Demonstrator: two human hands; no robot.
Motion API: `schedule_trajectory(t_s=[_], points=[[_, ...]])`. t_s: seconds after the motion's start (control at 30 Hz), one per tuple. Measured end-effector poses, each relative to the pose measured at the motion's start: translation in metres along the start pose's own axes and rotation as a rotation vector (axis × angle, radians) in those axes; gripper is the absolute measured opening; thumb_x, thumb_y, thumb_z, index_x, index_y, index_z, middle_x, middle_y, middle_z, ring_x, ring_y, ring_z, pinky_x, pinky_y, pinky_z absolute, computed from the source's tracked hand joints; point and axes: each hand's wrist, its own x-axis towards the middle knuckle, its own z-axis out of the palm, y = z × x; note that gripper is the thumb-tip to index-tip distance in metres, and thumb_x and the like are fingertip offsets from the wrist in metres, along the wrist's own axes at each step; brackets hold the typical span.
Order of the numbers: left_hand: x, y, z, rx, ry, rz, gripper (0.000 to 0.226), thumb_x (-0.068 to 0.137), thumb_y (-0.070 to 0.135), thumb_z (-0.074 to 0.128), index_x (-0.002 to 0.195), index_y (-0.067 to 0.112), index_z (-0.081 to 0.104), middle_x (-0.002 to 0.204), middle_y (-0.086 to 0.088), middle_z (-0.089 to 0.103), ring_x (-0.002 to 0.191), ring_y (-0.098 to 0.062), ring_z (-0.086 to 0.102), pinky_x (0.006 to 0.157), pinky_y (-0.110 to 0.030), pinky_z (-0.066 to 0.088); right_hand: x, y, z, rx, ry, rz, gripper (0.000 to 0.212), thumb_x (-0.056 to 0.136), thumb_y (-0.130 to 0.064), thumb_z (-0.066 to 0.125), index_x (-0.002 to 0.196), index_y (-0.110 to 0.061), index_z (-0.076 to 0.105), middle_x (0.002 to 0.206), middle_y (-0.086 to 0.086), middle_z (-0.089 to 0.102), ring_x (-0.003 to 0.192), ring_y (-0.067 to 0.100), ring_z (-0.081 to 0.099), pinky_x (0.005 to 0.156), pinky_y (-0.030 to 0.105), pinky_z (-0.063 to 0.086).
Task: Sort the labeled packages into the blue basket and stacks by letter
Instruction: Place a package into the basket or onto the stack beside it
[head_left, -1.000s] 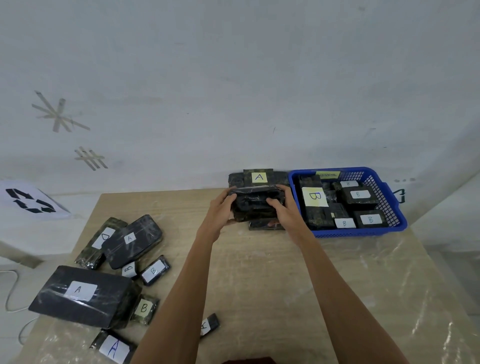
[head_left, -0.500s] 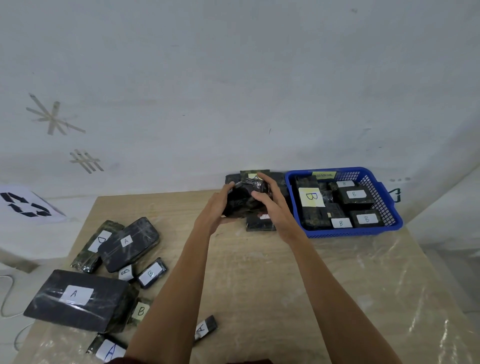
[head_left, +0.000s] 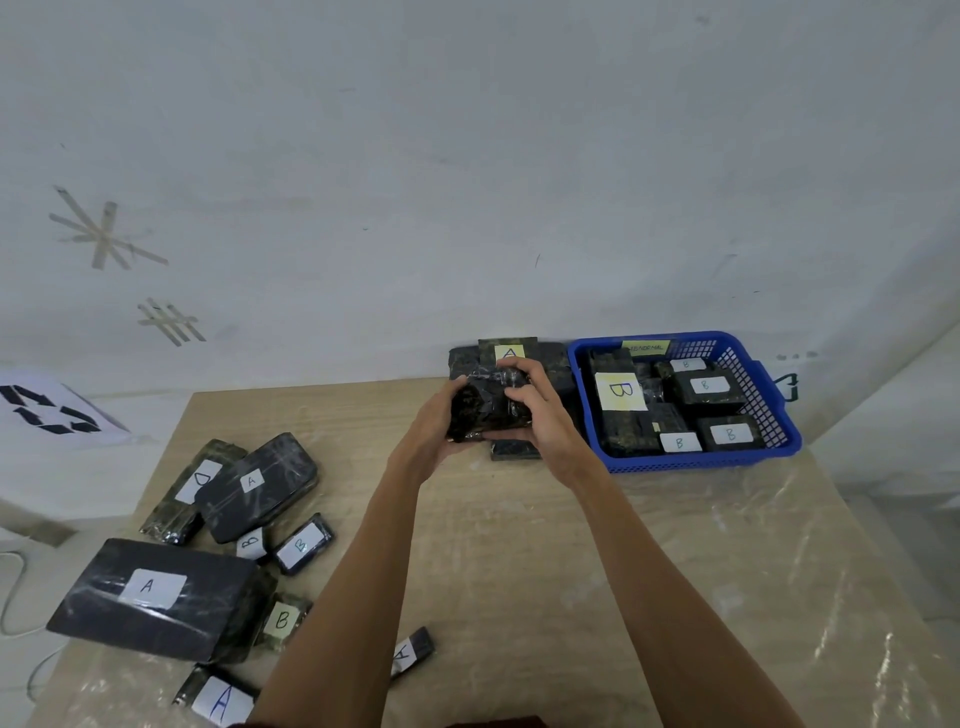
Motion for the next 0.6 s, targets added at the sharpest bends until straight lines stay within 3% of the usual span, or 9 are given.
schedule_trajectory(t_s=[0.17, 0.43, 0.53, 0.6], points=[[0.0012, -0.0008, -0.0002, 0.025, 0.0, -0.002, 0.041, 0.103, 0.045, 0.046, 0.125, 0.016, 0.065, 0.119, -0.007, 0.07, 0.111, -0.021, 0.066, 0.099, -0.049, 0.055, 0.0, -0.0004, -0.0003, -0.034, 0.004, -0.003, 0.034, 0.105, -0.006, 0.038, 0.13, -0.023, 0.053, 0.129, 0.003, 0.053, 0.117, 0.026, 0.059, 0.084, 0.048, 0.061], [0.0009, 0.0021, 0.001, 0.007, -0.017, 0.008, 0.034, 0.102, 0.045, 0.049, 0.112, 0.018, 0.068, 0.116, -0.007, 0.07, 0.11, -0.023, 0.067, 0.097, -0.048, 0.056, 0.0007, -0.0026, -0.0014, -0.033, 0.007, -0.017, 0.033, 0.105, -0.007, 0.038, 0.129, -0.023, 0.053, 0.132, 0.006, 0.054, 0.119, 0.028, 0.059, 0.081, 0.044, 0.062], [0.0035, 0.0021, -0.0022, -0.024, 0.024, 0.025, 0.056, 0.086, 0.055, 0.064, 0.124, 0.013, 0.063, 0.124, -0.01, 0.068, 0.113, -0.023, 0.066, 0.085, -0.044, 0.061, 0.0021, -0.0039, -0.0046, -0.012, 0.027, -0.034, 0.039, 0.105, -0.007, 0.041, 0.135, -0.03, 0.05, 0.133, 0.006, 0.054, 0.12, 0.025, 0.059, 0.081, 0.044, 0.062], [0.0056, 0.001, -0.0049, -0.08, 0.085, 0.05, 0.064, 0.084, 0.05, 0.07, 0.128, 0.008, 0.053, 0.126, -0.011, 0.063, 0.113, -0.023, 0.064, 0.075, -0.039, 0.06, 0.0028, -0.0027, -0.0085, -0.001, 0.064, -0.033, 0.042, 0.105, -0.009, 0.045, 0.14, -0.032, 0.046, 0.13, 0.004, 0.056, 0.116, 0.022, 0.062, 0.078, 0.042, 0.062]])
